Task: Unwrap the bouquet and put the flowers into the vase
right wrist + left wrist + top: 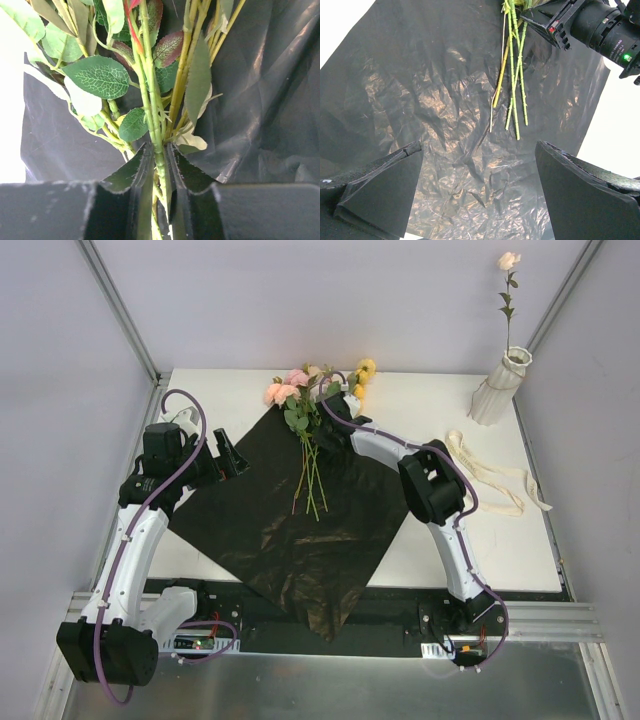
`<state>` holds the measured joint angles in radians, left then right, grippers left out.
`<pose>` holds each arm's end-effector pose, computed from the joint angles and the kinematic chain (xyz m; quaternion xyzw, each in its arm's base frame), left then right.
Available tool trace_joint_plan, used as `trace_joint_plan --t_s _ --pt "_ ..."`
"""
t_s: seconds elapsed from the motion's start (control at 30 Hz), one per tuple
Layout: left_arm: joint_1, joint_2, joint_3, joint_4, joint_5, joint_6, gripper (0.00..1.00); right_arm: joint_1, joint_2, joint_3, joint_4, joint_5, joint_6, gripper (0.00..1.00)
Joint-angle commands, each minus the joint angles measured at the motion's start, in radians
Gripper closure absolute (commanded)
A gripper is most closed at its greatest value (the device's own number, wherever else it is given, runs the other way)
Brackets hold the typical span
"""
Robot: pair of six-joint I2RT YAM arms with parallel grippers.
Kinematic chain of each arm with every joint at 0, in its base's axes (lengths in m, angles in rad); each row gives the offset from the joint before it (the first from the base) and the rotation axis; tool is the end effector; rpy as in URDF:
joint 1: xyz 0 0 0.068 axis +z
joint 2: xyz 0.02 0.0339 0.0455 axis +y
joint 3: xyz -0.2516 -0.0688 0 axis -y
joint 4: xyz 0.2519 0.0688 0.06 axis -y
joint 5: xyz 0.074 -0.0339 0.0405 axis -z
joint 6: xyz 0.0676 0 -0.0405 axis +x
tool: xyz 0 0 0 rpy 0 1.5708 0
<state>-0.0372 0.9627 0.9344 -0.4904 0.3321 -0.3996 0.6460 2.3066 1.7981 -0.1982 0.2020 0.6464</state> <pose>0.2485 -0.0313 0.3045 -0.0721 0.8539 -0.2468 0.4525 0.4431 0.3171 0.1387 0.0424 0.9035 0.1778 0.3877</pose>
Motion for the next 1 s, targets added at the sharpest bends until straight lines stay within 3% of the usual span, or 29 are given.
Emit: trace_joint_plan --t_s 0.0,0.2,0.6,0.97 --pt "0.005 -0.022 0.012 0.029 -0.002 0.019 0.01 0.001 0.014 0.035 -0.012 0.011 0.002 0.84" --pt "0.003 -0.022 0.011 0.029 -0.004 0.019 0.01 0.0 -0.039 -0.003 0.035 0.017 -0.005 1.0" --pt "0.003 -0.019 0.011 0.029 0.004 0.021 0.01 -0.002 -0.277 -0.193 0.27 0.04 -0.053 1.0" --pt "0.003 -0.022 0.009 0.03 0.004 0.022 0.01 0.037 -0.386 -0.322 0.471 0.122 -0.309 1.0"
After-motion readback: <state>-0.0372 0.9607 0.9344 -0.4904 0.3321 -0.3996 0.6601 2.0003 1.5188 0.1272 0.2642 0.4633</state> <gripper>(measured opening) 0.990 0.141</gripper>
